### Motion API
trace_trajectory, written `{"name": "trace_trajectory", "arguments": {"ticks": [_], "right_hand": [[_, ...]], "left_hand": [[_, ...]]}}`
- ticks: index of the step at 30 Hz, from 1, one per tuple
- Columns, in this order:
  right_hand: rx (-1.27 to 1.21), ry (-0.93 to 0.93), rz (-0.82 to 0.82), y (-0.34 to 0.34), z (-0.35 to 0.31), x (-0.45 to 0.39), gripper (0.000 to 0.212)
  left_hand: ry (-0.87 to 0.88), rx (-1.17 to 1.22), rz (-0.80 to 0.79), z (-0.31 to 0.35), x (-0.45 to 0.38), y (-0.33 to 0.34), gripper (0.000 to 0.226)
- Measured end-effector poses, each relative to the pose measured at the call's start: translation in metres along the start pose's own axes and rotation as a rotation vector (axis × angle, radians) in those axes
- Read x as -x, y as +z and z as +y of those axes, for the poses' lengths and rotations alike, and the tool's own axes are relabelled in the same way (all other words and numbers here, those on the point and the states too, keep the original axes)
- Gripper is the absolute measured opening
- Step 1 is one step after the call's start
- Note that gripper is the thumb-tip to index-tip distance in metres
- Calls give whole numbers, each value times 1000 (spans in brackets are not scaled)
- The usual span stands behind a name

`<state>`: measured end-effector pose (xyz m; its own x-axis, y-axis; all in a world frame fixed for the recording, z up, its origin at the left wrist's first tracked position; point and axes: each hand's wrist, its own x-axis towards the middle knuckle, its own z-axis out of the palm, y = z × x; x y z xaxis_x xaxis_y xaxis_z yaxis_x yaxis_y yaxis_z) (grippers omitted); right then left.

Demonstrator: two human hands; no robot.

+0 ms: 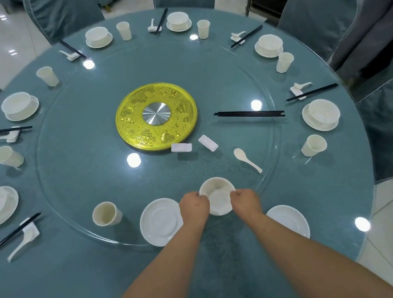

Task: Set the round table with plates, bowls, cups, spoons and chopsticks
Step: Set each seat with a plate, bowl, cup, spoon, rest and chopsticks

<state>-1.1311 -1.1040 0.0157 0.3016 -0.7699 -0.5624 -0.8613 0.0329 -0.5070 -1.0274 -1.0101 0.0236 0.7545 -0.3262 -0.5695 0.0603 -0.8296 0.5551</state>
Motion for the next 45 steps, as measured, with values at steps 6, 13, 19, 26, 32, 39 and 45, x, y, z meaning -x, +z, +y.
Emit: {"name": "trace_trajectory", "arguments": {"ticks": [6,13,19,26,32,39,45], "right_hand": [[26,43,7,-2,-3,-1,41],[-5,79,-36,-2,-8,-3,32],[-107,52,-12,-3,-11,-1,31],[-339,-25,79,-25,3,6,10],[-413,22,139,-63,52,8,17],[-474,174,199,-108,124,12,22],[-498,254,169,-122,165,11,21]], "left_hand": [[-51,56,-67,0,-6,-4,20],[-71,74,-70,3,-9,-9,21],[14,95,25,4,-2,-13,5],[85,183,85,7,23,-4,6],[153,233,-10,30,55,40,14],[168,135,-129,57,86,102,21],[134,68,-226,59,98,137,27]]}}
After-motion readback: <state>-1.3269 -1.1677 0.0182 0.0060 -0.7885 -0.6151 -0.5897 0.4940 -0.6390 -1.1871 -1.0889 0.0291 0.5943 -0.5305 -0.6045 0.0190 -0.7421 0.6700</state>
